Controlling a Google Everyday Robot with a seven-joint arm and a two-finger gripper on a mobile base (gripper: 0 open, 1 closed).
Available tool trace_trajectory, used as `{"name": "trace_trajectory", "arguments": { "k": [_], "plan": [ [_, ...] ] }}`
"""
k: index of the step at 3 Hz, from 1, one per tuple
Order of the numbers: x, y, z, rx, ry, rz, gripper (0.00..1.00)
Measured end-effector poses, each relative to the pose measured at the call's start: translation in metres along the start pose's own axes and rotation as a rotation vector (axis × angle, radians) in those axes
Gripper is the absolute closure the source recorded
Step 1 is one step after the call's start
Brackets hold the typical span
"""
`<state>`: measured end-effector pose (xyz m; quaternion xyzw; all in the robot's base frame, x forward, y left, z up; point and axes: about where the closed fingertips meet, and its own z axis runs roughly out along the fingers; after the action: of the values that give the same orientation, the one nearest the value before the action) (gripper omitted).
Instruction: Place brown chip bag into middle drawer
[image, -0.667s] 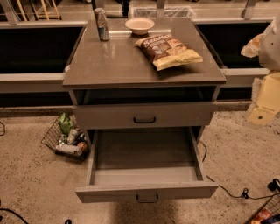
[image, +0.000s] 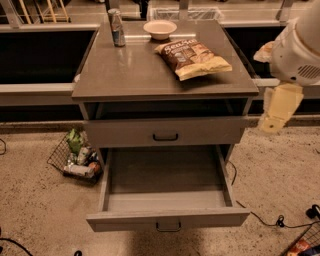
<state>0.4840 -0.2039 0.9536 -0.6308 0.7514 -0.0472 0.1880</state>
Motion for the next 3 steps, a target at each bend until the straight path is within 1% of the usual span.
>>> {"name": "trace_trajectory", "arguments": {
  "k": [1,2,3],
  "plan": [
    [-0.015,-0.045,0.041,0.073,-0.096,-0.088,0.0],
    [-0.03,-0.087,0.072,0.169,-0.221,-0.121,0.0],
    [-0.035,-0.101,0.077,0.215,-0.247,-0.126,0.0]
  ]
}}
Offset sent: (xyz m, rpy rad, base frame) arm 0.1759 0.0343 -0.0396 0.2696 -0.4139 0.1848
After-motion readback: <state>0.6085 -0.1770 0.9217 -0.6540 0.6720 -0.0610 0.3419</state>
